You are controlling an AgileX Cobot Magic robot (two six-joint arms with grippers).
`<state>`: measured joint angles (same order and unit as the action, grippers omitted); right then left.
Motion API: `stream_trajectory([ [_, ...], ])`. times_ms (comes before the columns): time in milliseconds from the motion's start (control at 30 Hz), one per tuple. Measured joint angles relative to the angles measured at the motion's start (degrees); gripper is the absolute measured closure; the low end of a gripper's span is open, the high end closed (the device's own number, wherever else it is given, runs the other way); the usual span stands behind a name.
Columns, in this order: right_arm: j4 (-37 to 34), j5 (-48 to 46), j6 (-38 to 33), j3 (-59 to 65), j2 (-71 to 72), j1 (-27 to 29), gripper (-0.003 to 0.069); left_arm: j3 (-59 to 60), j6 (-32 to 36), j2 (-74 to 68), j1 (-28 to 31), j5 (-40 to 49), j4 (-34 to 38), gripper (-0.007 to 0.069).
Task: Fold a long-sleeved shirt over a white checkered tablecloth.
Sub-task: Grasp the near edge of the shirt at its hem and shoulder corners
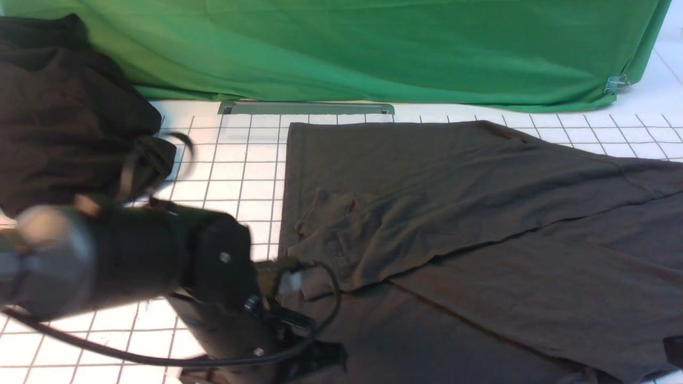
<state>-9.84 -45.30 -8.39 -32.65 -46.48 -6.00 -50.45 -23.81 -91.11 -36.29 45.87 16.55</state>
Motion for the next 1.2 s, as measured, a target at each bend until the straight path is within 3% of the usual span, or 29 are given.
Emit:
stream_trajectory([
  [167,0.29,-0.65,-0.39,0.0,-4.61,-5.74,0.0161,0.0,1.39,1.82,4.1,2.3,-2.09,0.0608],
  [267,2.56,-0.7,0.31,0.0,-8.58,-10.79,0.0119,0.0,2.88,1.82,5.26,2.3,-2.26,0.0608],
  [333,8.47,-0.77,4.21,0.0,-13.99,-16.59,0.0104,0.0,4.35,1.82,5.65,2.44,-2.26,0.0608],
  [467,19.52,-1.19,11.91,-0.31,-23.34,-24.7,0.0102,0.0,6.14,1.82,5.65,3.61,-2.26,0.0608],
  [667,31.31,-1.7,17.21,-4.61,-35.28,-32.51,0.0102,0.0,7.12,1.82,5.65,3.66,-2.26,0.0608],
  [800,37.92,-4.43,21.43,-8.8,-40.71,-32.98,0.0102,0.0,7.42,1.82,5.65,2.92,-2.26,0.0608],
  [1033,39.96,-6.5,20.86,-9.9,-46.22,-33.23,0.0108,0.0,7.53,1.82,5.65,1.92,-1.76,0.0608],
  [1200,41.13,-7.3,20.75,-9.9,-47.46,-33.29,0.019,0.0,7.77,1.82,5.65,1.43,-1.53,0.0608],
])
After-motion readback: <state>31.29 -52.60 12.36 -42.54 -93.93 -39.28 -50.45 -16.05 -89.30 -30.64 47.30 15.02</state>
